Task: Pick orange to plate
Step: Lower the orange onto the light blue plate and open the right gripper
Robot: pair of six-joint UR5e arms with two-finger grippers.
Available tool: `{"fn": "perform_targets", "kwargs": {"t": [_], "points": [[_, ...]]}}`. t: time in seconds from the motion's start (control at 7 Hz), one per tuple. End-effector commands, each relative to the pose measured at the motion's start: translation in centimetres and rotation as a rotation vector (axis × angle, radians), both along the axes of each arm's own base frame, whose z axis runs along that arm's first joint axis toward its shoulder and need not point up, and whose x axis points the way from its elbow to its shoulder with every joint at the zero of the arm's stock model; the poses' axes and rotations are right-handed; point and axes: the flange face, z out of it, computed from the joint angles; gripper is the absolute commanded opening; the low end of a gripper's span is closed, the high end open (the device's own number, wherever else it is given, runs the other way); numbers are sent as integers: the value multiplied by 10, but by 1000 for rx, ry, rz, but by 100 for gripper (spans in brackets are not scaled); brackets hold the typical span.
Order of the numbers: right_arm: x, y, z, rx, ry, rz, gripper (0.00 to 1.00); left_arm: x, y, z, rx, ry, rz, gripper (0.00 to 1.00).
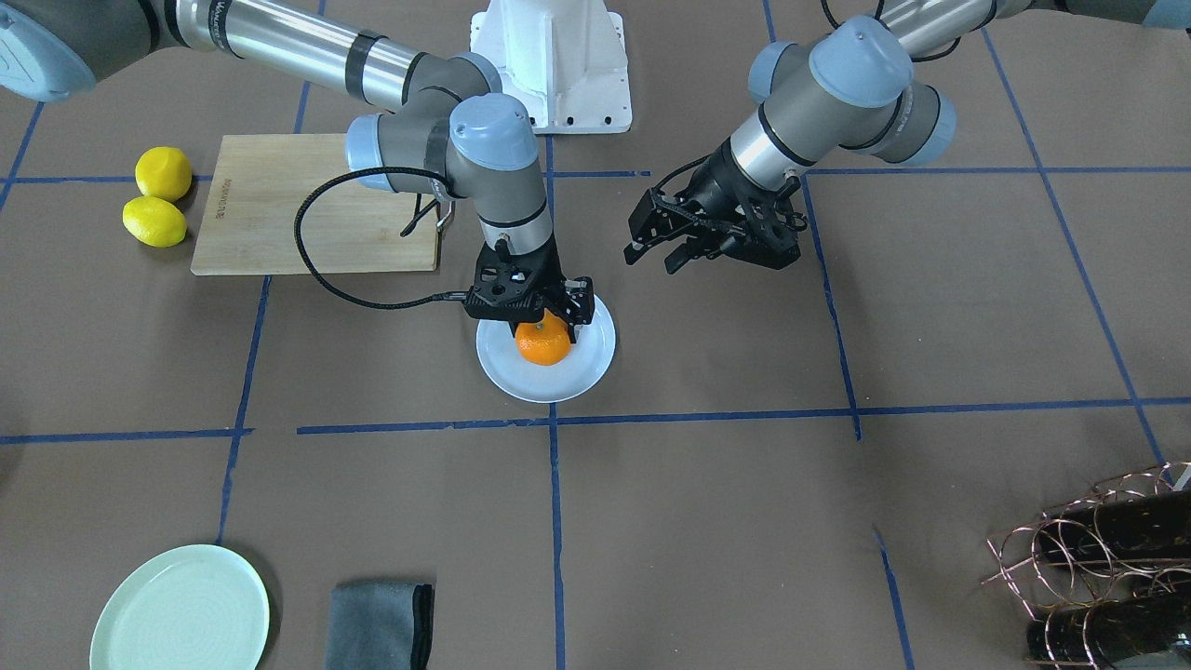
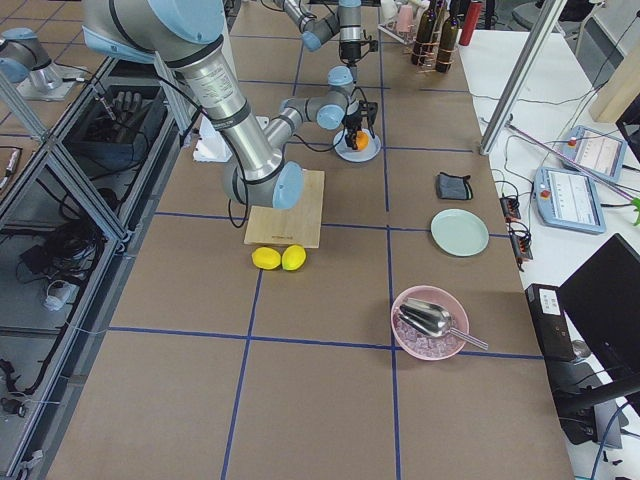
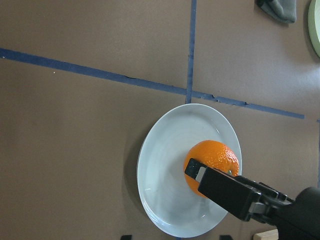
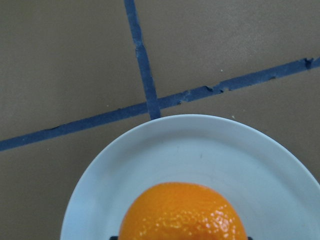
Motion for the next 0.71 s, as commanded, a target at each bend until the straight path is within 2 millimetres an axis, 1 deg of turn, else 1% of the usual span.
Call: {"fn": "perform_targets", "kwargs": {"t": [0.0, 0.14, 0.43, 0.57], "points": [[-4, -2, 6, -1, 19, -4, 88, 0, 0, 0, 0, 0, 0, 66], [-3, -2, 4, -3, 31, -1, 100, -1, 0, -1, -1, 1, -2, 66], [2, 1, -5, 7, 13, -9, 100, -1, 0, -1, 1, 1, -1, 66], [21, 8, -13, 16, -15, -10, 100, -1, -1, 1, -1, -1, -1, 66]]}}
